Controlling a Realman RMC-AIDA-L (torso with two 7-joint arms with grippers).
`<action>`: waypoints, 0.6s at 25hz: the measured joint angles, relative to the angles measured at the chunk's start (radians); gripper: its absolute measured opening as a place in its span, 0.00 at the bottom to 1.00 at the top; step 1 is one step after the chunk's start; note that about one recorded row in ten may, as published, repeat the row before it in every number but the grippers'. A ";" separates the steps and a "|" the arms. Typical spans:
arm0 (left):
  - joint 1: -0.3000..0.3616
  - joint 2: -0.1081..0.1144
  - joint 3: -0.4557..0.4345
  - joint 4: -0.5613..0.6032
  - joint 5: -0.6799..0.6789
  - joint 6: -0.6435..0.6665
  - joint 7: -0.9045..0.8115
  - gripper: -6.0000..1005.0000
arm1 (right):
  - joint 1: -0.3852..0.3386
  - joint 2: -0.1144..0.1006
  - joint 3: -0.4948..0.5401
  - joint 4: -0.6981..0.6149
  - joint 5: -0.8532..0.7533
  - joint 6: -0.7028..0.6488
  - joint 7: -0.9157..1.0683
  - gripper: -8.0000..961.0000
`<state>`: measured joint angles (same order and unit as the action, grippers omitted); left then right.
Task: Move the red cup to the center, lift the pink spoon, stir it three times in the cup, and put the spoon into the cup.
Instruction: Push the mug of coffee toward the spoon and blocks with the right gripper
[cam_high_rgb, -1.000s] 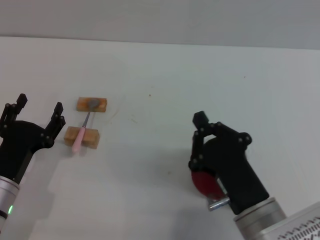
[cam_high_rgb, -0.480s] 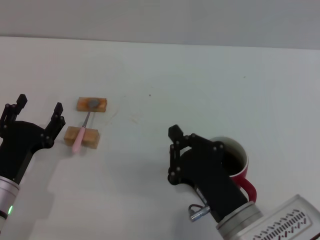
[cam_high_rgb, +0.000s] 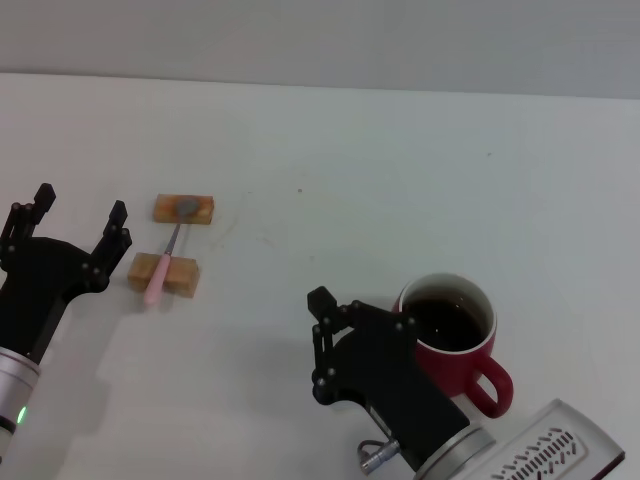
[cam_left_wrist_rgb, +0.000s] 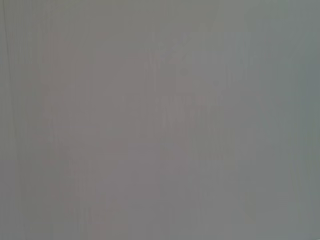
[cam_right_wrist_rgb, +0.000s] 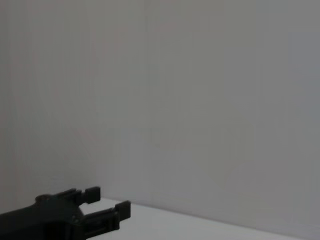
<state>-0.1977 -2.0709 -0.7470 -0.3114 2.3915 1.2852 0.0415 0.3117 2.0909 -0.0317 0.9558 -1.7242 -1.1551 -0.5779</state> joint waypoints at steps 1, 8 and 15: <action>0.000 0.000 0.000 0.000 0.000 0.000 0.000 0.80 | 0.000 0.000 0.000 0.000 0.000 0.006 0.014 0.01; 0.002 0.000 0.000 0.000 -0.002 0.000 0.000 0.80 | -0.004 0.000 -0.007 -0.017 0.000 0.014 0.095 0.01; 0.004 0.000 0.000 0.000 -0.002 0.002 0.000 0.80 | -0.001 0.000 -0.007 -0.025 -0.003 0.048 0.115 0.01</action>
<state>-0.1941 -2.0709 -0.7469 -0.3114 2.3898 1.2867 0.0414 0.3112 2.0908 -0.0384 0.9311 -1.7272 -1.1074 -0.4629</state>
